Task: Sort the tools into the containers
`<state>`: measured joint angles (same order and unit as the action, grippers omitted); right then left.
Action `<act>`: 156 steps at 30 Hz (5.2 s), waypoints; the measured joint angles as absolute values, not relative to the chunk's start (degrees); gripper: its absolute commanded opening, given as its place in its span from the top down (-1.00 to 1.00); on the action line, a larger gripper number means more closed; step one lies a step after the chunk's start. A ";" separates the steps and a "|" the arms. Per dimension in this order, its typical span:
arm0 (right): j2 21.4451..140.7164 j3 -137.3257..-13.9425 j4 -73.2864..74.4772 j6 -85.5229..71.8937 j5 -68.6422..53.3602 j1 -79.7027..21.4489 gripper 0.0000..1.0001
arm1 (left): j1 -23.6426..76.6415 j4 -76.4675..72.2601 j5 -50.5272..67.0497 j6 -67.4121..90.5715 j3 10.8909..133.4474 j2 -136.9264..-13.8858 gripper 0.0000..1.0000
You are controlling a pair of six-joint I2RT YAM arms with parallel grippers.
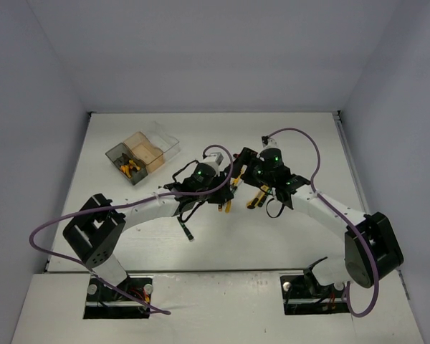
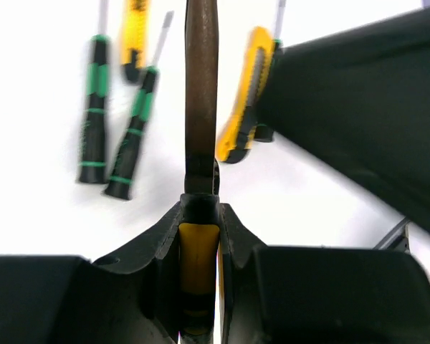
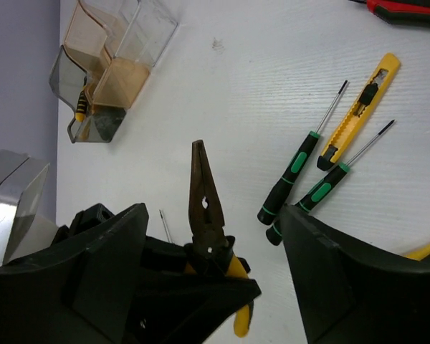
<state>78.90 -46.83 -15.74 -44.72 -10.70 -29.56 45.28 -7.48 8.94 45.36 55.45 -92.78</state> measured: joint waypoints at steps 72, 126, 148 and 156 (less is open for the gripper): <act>59.60 -36.03 -2.74 -27.79 -11.67 -15.84 -0.59 | -9.87 21.55 19.64 52.86 69.87 -95.49 -0.20; 65.73 -37.46 -2.34 -18.48 -3.02 -34.50 -0.51 | 42.30 31.83 -6.64 66.62 52.05 -90.61 0.77; 63.11 -36.01 -2.29 -18.63 -2.38 -34.50 -0.51 | 13.12 40.38 1.78 50.37 84.66 -95.93 1.00; 62.75 -35.27 -2.31 -19.46 -2.37 -34.50 -0.51 | 4.90 43.44 9.75 47.09 101.44 -111.80 0.99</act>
